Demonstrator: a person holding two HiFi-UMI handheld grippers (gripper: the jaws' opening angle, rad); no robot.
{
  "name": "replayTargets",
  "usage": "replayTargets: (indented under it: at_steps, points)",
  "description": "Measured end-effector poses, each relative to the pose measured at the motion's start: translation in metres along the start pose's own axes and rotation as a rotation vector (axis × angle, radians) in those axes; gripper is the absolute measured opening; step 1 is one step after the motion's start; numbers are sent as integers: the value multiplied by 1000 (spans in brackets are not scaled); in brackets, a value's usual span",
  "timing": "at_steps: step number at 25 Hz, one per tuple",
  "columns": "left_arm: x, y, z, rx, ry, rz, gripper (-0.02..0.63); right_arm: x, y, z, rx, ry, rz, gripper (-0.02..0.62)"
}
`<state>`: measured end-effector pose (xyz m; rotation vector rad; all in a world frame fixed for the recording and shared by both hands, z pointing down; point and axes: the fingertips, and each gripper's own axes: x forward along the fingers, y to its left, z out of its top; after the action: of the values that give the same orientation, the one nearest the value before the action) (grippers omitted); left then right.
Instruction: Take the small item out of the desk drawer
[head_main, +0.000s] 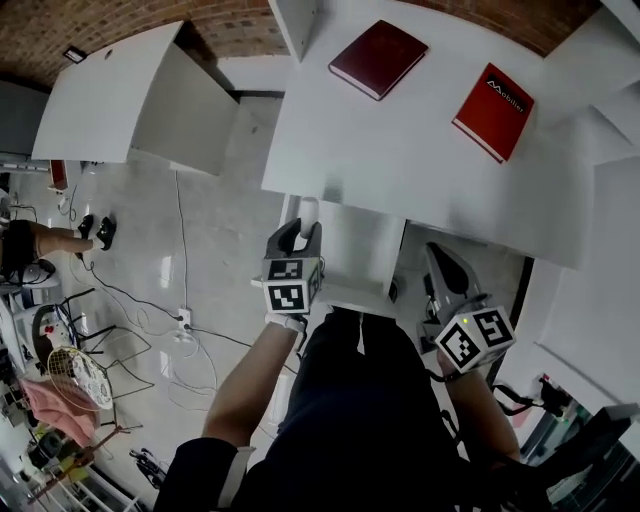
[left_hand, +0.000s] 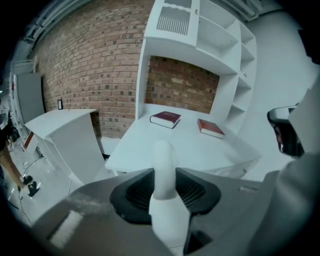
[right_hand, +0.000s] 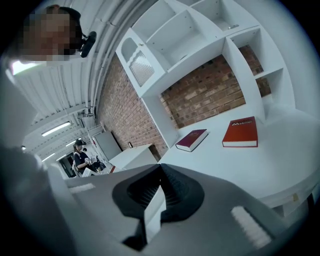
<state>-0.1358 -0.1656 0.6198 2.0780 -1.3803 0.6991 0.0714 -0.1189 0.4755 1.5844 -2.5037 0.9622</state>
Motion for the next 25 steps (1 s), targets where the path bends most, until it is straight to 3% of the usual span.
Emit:
replayTargets:
  at_steps: [6,13,19,25]
  points:
    - [-49,-19,54,-38,-148,-36,141,3,17,30,-36,-46,35,2]
    - [-93,-37,100,-46,-251,-99,140,4,34,62,-69,-103,69,3]
    - [-133,-59,148,-17,-394,-156,141,0,53,105,-100,-189,101,2]
    - [-170,-69,185,15,-485,-174,140,-8,67,139,-115,-259,112,2]
